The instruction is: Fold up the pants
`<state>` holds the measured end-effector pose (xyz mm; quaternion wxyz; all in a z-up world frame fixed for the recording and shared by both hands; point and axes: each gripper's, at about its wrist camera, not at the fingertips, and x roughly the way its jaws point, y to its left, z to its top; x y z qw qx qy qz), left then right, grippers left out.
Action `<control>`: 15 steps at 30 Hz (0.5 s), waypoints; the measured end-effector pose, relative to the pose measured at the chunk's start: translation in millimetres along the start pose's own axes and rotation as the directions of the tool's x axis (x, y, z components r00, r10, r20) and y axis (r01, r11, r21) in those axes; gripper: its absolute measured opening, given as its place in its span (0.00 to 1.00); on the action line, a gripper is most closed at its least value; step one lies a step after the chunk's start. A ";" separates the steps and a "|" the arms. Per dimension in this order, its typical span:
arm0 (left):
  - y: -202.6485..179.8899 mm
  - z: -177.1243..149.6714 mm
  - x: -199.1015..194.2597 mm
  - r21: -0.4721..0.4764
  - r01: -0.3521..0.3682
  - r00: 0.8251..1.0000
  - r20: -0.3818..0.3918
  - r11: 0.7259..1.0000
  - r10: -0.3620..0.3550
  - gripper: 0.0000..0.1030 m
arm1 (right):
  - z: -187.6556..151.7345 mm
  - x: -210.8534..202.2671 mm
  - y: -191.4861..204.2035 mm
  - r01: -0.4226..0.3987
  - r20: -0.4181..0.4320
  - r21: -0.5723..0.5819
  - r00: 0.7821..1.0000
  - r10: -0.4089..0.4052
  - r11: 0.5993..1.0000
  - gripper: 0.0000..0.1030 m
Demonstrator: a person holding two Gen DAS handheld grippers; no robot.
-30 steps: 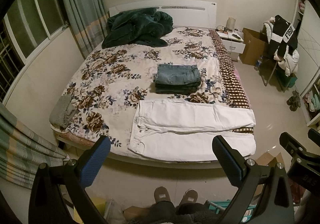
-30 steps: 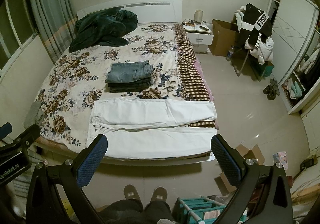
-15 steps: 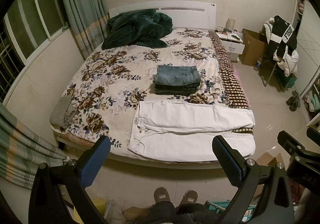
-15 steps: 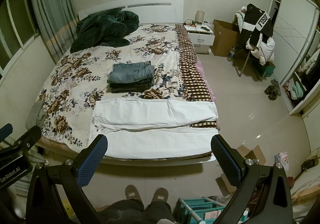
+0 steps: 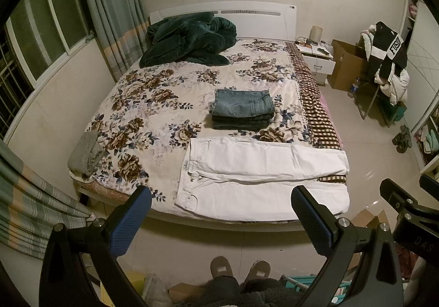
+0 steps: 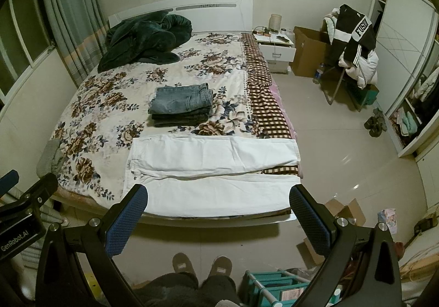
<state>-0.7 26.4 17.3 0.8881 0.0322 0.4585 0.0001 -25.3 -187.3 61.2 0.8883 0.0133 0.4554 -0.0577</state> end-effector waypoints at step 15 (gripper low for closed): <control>1.7 -1.3 -0.3 -0.005 -0.003 1.000 -0.001 1.000 0.003 1.00 | -1.6 -4.8 15.9 -0.017 -0.020 -0.007 1.000 0.017 1.000 1.00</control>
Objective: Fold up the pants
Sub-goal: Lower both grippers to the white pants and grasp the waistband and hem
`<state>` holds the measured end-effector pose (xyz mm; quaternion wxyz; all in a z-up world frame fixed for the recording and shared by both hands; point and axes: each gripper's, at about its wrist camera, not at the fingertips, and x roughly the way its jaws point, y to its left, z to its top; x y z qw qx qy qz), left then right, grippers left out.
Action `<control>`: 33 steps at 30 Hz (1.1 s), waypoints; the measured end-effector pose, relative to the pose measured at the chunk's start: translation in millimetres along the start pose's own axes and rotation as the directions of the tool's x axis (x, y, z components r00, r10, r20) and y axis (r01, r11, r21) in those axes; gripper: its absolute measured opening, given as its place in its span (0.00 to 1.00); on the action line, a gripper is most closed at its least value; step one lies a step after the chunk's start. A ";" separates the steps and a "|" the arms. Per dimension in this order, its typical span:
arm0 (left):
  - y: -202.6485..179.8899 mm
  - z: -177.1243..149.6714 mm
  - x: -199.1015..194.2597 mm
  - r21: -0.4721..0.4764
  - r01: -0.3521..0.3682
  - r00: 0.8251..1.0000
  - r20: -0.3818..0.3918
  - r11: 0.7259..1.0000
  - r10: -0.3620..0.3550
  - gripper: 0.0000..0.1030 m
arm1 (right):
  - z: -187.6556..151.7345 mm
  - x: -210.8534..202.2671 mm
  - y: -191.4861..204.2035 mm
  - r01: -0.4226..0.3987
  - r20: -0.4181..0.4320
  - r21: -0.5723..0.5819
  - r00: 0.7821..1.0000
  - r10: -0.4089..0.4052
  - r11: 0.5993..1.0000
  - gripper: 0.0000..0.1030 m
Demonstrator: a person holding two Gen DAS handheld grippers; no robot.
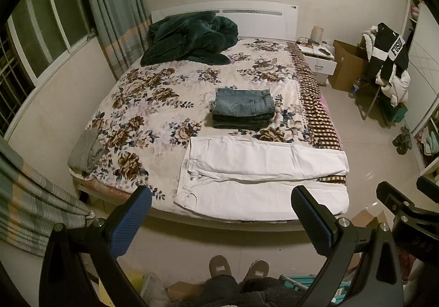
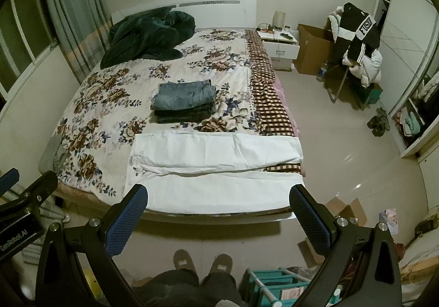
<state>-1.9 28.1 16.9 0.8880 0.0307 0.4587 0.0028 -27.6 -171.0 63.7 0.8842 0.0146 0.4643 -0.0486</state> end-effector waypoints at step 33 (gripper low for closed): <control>-2.2 109.4 435.6 -0.274 -0.201 0.934 -0.342 0.941 0.100 1.00 | 123.6 514.9 -161.7 0.189 -0.257 0.366 0.962 -0.096 0.911 1.00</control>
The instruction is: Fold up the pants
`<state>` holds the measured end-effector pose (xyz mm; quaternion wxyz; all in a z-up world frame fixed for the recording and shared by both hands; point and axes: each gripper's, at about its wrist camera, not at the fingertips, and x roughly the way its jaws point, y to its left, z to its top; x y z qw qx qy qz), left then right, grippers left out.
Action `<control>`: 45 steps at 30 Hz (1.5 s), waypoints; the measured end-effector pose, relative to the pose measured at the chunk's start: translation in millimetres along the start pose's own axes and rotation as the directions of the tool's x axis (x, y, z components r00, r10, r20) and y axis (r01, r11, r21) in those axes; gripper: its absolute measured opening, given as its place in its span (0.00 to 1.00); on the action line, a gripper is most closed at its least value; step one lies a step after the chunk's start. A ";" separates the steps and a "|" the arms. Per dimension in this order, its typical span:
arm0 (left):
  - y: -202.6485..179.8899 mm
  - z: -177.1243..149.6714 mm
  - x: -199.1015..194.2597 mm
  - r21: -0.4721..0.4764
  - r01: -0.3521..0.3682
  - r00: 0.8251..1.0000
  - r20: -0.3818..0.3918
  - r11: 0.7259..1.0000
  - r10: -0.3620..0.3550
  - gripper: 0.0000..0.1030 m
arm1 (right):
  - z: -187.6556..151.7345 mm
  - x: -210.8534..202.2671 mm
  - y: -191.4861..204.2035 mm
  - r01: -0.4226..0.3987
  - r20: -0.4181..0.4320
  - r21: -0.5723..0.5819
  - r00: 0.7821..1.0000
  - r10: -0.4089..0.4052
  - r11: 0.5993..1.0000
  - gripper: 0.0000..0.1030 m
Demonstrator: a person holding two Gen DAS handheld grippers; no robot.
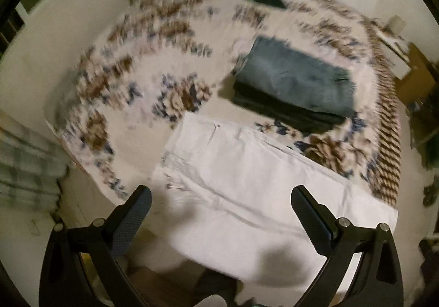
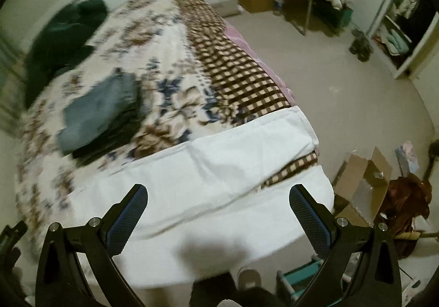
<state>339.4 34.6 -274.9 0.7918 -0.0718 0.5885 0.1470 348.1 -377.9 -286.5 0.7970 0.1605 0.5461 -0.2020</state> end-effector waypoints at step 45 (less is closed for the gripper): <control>120.2 -31.5 157.7 -0.464 0.350 0.933 0.098 0.814 -0.346 0.08 | 30.5 279.9 -80.7 0.027 -0.282 0.356 0.956 0.080 0.934 0.08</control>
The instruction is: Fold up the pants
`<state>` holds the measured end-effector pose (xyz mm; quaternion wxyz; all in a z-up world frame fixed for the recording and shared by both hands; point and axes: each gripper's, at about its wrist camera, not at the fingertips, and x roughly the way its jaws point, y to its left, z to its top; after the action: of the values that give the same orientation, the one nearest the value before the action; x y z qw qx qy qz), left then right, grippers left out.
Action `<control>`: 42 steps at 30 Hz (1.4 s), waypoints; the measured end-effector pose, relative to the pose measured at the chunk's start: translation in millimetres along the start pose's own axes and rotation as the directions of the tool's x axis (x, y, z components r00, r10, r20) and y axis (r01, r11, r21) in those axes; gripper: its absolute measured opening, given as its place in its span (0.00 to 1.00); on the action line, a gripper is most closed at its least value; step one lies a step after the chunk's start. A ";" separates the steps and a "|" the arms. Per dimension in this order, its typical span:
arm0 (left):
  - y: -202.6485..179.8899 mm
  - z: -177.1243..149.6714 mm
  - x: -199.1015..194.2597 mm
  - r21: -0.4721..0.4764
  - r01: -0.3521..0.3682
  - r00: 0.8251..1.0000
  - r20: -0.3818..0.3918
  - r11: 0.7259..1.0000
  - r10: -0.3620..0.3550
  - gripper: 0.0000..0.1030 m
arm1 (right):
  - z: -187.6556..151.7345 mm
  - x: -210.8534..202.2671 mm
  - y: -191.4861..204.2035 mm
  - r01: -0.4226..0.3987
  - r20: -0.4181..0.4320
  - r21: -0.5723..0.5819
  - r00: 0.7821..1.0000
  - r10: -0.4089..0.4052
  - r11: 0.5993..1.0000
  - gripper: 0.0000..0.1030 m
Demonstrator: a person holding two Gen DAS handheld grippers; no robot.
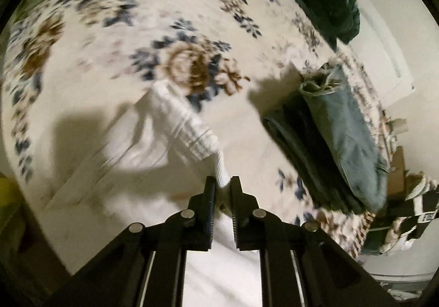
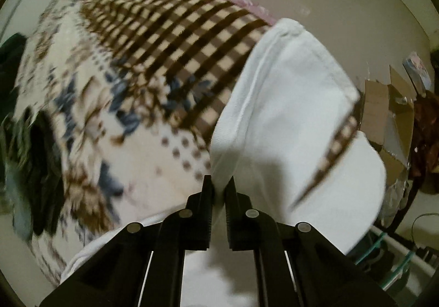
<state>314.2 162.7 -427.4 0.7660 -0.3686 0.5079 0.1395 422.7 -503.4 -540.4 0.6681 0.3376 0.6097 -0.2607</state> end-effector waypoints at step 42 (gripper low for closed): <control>130.5 -136.7 66.2 0.026 -0.316 0.936 -0.156 0.948 0.316 0.75 | -64.0 23.5 -324.0 0.056 -0.019 0.180 0.998 -0.053 0.982 0.16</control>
<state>174.6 145.5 -570.0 0.6911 -0.2917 0.6197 0.2309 138.4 -658.8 -608.7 0.6231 0.3816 0.5974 -0.3305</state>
